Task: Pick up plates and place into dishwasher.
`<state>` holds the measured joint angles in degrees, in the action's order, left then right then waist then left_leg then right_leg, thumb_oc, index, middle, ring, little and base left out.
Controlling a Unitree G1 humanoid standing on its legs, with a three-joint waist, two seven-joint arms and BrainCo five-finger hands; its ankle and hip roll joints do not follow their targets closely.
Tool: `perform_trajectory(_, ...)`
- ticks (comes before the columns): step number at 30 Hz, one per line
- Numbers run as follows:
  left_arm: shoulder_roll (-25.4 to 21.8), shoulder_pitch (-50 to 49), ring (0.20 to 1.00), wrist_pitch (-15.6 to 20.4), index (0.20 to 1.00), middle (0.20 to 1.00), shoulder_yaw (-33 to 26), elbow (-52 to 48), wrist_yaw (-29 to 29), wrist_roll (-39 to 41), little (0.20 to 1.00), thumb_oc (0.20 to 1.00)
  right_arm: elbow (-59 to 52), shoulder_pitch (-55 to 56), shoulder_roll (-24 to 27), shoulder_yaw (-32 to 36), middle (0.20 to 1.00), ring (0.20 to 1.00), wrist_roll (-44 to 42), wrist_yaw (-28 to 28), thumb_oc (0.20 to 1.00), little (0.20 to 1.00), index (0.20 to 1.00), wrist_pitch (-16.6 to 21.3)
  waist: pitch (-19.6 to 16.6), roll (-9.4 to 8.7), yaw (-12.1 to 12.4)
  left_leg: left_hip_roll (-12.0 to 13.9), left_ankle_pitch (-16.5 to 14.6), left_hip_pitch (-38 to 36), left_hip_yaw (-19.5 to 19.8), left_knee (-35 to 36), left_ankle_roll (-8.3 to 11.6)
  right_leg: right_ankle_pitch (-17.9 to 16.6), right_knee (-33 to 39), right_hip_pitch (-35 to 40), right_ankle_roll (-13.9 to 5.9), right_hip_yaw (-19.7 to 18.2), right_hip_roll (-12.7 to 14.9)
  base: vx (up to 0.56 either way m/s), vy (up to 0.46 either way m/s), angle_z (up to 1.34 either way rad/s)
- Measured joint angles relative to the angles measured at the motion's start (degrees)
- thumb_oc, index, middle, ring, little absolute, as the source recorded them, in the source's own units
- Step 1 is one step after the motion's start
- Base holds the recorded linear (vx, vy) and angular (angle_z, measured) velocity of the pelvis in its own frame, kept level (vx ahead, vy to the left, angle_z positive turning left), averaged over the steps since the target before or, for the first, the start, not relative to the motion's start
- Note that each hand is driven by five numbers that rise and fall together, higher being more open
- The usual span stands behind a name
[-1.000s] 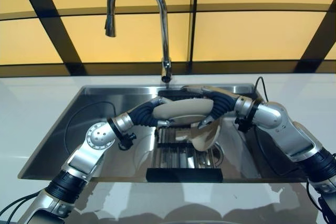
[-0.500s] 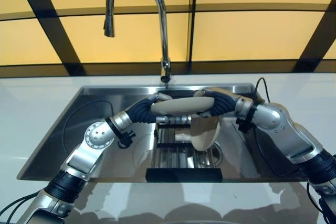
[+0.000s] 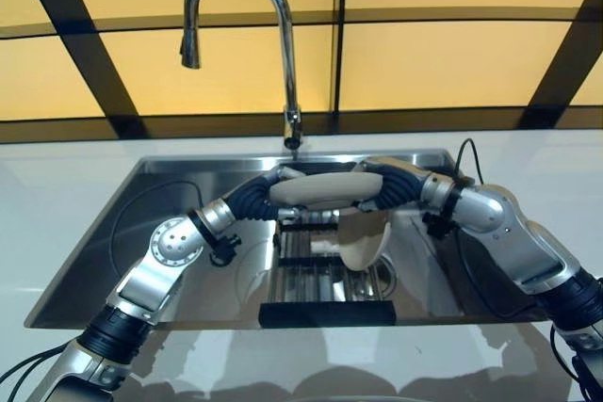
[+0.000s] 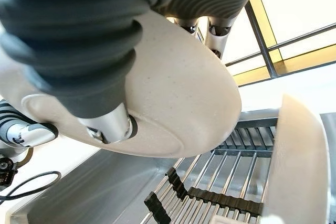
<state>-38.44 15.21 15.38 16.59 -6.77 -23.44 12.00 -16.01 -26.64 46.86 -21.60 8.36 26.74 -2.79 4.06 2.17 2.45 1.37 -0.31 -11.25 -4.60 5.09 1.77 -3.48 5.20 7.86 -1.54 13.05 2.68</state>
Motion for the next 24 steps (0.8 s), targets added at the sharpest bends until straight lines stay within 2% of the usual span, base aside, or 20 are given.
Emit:
perform_trajectory(1,0.01,0.00,1.000,-0.09,1.000,1.000,0.00,0.00,0.30,0.00,1.000,1.000,0.00,0.00,0.00,0.00,0.200,0.200,0.01,-0.17,0.200,0.200,0.200,0.08,0.00,0.00,0.01,0.01,0.00,-0.01,0.00,0.03,0.00,0.00,0.00,0.01,0.00,0.00,-0.01,0.00,0.000,0.00)
perform_trajectory(6,1.30,-0.02,1.000,-0.86,1.000,1.000,-0.93,-0.16,3.29,0.34,1.000,1.000,0.89,0.52,-0.01,0.34,0.200,0.200,2.29,-3.02,0.200,0.200,0.200,-0.42,0.00,0.00,0.05,0.00,0.00,0.00,0.00,0.06,0.00,0.00,0.00,0.01,0.00,-0.01,0.00,0.00,0.000,0.00)
perform_trajectory(11,3.14,-0.09,1.000,-1.05,1.000,1.000,-2.21,-0.53,4.14,0.78,1.000,1.000,0.90,2.09,-0.30,1.14,0.200,0.200,3.47,-6.79,0.200,0.200,0.200,-0.04,-0.01,0.00,0.06,0.00,0.00,-0.01,0.00,-0.05,0.00,-0.01,0.00,0.01,0.02,0.00,-0.03,0.00,0.000,0.00)
perform_trajectory(20,3.81,-0.27,1.000,-1.27,1.000,1.000,-2.82,-1.21,5.65,1.30,1.000,1.000,1.04,2.70,-0.48,1.44,0.200,0.200,4.72,-11.27,0.200,0.200,0.200,0.84,-0.03,0.04,0.00,0.03,0.00,-0.06,-0.06,-0.05,0.00,-0.01,0.00,0.01,0.02,-0.07,-0.06,0.00,0.000,0.00)
perform_trajectory(24,4.45,-0.29,1.000,-1.60,1.000,1.000,-4.04,-1.21,6.60,1.66,1.000,1.000,1.05,3.39,-1.01,1.71,0.200,0.200,4.75,-14.98,0.200,0.200,0.200,1.33,-0.04,0.05,0.01,0.03,0.00,-0.06,-0.07,-0.06,0.00,-0.03,0.00,0.01,0.04,-0.07,-0.06,0.00,0.000,0.00)
